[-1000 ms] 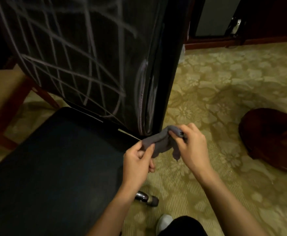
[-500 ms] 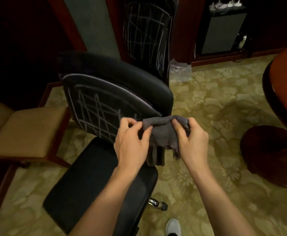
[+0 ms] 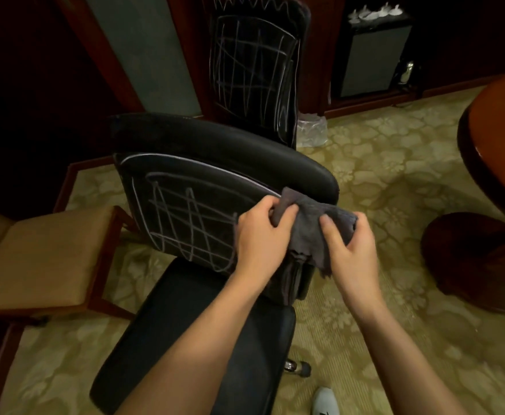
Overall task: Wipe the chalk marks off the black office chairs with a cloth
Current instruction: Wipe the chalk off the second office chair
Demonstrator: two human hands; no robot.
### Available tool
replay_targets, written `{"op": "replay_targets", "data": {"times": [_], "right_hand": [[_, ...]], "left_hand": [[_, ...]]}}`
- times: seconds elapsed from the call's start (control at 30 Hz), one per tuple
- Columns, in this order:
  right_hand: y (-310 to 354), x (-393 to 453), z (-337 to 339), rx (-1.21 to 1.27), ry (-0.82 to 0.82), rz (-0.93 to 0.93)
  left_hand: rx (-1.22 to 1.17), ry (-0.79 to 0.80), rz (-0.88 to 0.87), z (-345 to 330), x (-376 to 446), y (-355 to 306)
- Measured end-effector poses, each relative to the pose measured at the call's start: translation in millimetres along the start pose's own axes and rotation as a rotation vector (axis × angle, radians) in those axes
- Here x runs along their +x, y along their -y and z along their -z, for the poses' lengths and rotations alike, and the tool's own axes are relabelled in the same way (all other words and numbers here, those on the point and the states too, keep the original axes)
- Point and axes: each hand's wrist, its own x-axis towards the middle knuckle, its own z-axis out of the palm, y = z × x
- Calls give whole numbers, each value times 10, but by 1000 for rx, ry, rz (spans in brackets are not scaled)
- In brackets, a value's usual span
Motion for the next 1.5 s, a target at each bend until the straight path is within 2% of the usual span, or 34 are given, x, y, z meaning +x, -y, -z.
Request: {"op": "replay_targets", "data": {"times": [0.17,0.3,0.4,0.57,0.77,1.0,1.2,1.33,1.5], "right_hand": [[74,-70,-383,163,-240,-211],[215,-58,-652,98,-440,-332],[299,6,-713,6,-510,-392],[306,143,-756,-42,-534,-418],[230,284,-828,-19,-483,-432],[378,354,-1103,144,-404,-415],[382,454,-1278,-50,-460,-443],[587,500,-1587,-262,-460,-414],[764,612,-2254,-349,-322,-326]], "left_hand": [[117,92,137,128,262,48],[87,192,155,265,425,-16],[188,226,108,334,529,-64],[201,227,115,378,610,-37],[232,219,153,476,713,-75],[230,254,129,628,884,160],[197,283,159,781,1073,218],[217,217,150,1024,1275,313],[227,103,229,1657,1551,616]]}}
